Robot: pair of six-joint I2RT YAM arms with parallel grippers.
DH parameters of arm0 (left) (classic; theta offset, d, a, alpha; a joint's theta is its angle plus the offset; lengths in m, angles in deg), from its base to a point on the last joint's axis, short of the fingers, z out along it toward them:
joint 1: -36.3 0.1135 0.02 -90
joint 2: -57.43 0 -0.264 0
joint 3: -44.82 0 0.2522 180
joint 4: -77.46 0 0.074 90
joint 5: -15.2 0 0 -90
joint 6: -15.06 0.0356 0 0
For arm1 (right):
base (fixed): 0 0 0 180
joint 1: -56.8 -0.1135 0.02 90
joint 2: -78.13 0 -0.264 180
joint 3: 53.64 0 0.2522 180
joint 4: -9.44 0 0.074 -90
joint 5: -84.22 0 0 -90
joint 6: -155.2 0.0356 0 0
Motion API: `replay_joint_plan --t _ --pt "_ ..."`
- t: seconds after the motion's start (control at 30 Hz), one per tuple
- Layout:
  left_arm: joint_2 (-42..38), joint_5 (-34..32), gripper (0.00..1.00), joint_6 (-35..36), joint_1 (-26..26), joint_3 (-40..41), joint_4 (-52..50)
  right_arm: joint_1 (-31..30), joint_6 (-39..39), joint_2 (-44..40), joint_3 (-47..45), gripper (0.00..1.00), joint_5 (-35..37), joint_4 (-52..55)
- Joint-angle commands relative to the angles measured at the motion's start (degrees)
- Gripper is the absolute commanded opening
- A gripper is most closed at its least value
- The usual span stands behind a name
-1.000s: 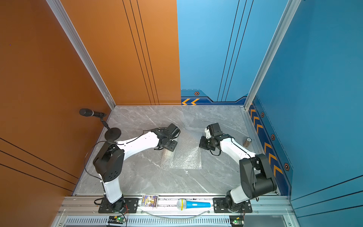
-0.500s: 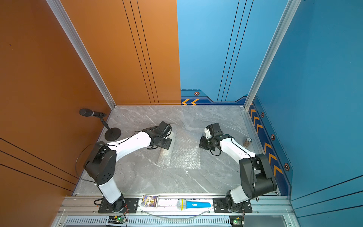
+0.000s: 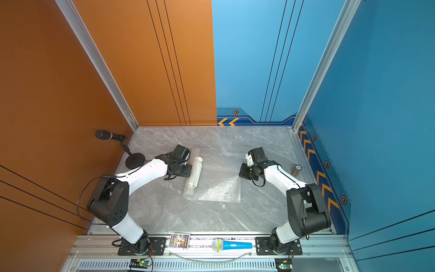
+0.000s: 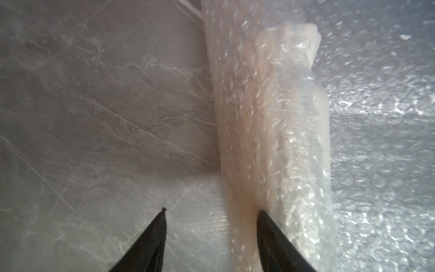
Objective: Unwrap the vase from the bubble wrap
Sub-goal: Unwrap the bubble wrap at the center of the board.
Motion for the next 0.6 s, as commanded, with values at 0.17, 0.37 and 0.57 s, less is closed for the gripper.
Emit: replay_joint_plan --t 0.17,0.37,0.57 --pt "-1.0 4.9 0.62 -0.8 2.6 4.7 0.3 0.6 -0.7 0.5 0.0 0.0 0.9 1.1" --pt "-4.7 5.6 0.61 -1.2 4.6 6.6 0.9 0.7 -0.7 0.7 0.2 0.0 0.9 1.0" --pt "-12.0 5.7 0.61 -2.0 5.4 7.9 0.4 0.7 -0.5 1.0 -0.1 0.0 1.0 0.7"
